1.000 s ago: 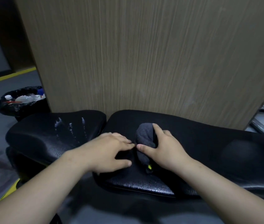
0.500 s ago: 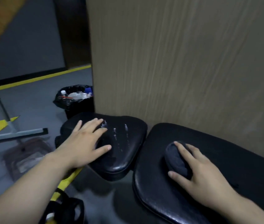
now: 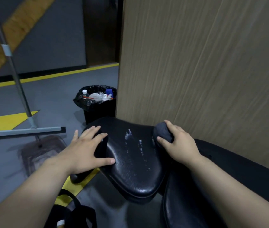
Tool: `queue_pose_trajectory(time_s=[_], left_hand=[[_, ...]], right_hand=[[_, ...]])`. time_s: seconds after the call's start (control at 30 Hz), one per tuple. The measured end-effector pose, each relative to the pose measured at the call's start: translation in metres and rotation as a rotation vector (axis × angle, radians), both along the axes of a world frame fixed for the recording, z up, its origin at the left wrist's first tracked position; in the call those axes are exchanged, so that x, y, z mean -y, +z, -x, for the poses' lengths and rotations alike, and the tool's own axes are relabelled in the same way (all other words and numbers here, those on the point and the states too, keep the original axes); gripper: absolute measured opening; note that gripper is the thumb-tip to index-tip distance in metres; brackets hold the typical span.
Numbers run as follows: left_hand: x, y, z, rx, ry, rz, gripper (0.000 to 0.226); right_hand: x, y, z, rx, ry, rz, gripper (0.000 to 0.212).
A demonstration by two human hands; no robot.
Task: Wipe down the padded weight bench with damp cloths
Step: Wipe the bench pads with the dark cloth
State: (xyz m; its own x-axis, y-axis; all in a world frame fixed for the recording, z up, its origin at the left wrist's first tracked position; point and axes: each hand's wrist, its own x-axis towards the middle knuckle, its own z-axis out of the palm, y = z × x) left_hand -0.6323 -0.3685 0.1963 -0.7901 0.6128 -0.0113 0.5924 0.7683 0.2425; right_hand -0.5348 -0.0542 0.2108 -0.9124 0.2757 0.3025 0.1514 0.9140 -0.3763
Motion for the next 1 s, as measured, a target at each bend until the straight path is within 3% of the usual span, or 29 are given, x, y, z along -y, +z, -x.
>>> queue_pose_trajectory(time_s=[0.27, 0.37, 0.47, 0.63, 0.87, 0.93, 1.0], left_hand=[[0.010, 0.002, 0.020, 0.063, -0.003, -0.012, 0.129], [0.010, -0.001, 0.023, 0.096, 0.003, -0.035, 0.126], [0.008, -0.001, 0.023, 0.106, 0.006, -0.040, 0.124], [0.011, 0.000, 0.022, 0.113, 0.009, -0.087, 0.123], [0.020, -0.002, 0.032, 0.057, 0.054, -0.067, 0.146], [0.022, -0.003, 0.032, 0.044, 0.078, -0.056, 0.148], [0.023, -0.003, 0.030, 0.060, 0.090, -0.067, 0.147]], right_hand=[[0.076, -0.001, -0.047, -0.031, 0.513, -0.164, 0.075], [0.072, -0.002, -0.045, -0.040, 0.605, -0.155, 0.075], [0.037, 0.004, -0.004, 0.005, 0.581, -0.108, 0.074], [-0.001, 0.001, 0.064, 0.048, 0.131, -0.103, 0.076], [0.100, 0.000, 0.014, 0.038, 0.707, -0.262, 0.075], [0.093, 0.003, 0.028, 0.052, 0.761, -0.215, 0.074], [0.068, 0.005, 0.059, 0.033, 0.664, -0.111, 0.073]])
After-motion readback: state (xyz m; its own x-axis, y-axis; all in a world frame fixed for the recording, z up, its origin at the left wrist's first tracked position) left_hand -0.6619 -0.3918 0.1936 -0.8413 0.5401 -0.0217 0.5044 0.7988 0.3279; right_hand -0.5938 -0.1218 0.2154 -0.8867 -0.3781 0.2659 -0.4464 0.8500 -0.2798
